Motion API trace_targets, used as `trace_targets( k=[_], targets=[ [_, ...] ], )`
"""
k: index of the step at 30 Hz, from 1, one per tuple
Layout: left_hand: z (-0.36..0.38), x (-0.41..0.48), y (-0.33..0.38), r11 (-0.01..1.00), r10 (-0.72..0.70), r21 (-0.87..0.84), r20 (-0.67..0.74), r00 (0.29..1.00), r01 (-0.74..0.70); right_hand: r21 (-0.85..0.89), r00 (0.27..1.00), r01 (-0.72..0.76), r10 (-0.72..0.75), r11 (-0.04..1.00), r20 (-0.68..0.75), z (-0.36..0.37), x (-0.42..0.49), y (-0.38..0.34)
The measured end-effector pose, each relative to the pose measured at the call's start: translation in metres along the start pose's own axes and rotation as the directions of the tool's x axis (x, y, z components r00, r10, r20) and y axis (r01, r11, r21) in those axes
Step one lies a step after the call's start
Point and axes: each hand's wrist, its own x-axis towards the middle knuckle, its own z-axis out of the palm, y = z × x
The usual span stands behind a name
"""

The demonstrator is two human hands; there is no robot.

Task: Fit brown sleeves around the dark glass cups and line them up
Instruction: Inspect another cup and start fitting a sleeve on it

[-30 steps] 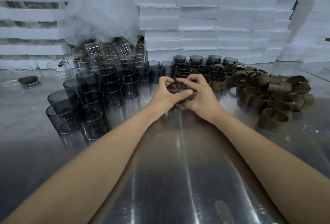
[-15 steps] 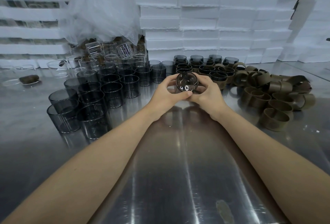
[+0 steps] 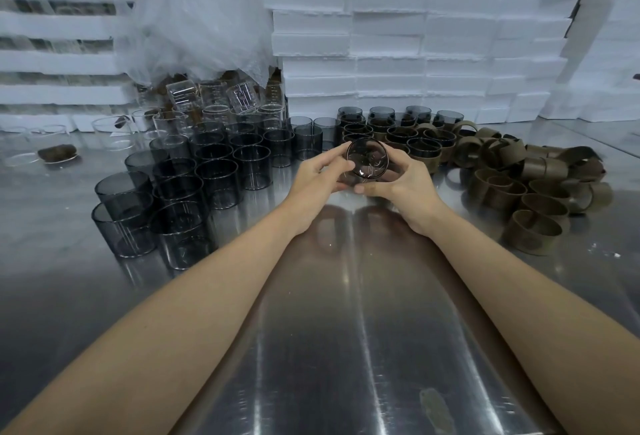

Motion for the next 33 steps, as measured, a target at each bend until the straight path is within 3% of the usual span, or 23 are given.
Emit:
trace_targets(
  k=[12,19,21,23,26,29,33],
  targets=[
    [0.001,-0.002,0.001,0.998,0.013,0.055,-0.013,1.0,-0.013,-0.203,0.989,0.149,-0.14,0.968,0.055,0.003,-0.006,-0.005],
    [0.002,-0.001,0.001,0.997,0.044,0.061,-0.032,0.999,-0.042,-0.166,0.994,0.112,-0.109,0.98,0.03,0.006,-0.008,-0.01],
    [0.004,-0.002,0.0,0.983,0.111,0.147,0.0,0.994,-0.11,-0.108,0.998,0.058,-0.058,0.992,-0.002,0.004,-0.007,-0.013],
    [0.004,-0.005,-0.002,0.952,0.188,0.232,0.071,0.98,-0.2,0.122,0.995,-0.066,0.056,0.99,0.079,0.002,-0.007,-0.014],
    [0.004,-0.01,0.0,0.92,0.252,0.264,0.165,0.953,-0.289,0.446,0.922,-0.379,0.291,0.811,0.254,0.006,-0.009,-0.015],
    [0.007,-0.013,0.002,0.909,0.232,0.301,0.206,0.951,-0.287,0.509,0.854,-0.518,0.377,0.688,0.359,0.008,-0.01,-0.014],
    [0.005,-0.012,0.0,0.934,0.218,0.258,0.139,0.966,-0.248,0.511,0.815,-0.578,0.414,0.636,0.405,0.006,-0.009,-0.015]
  ],
)
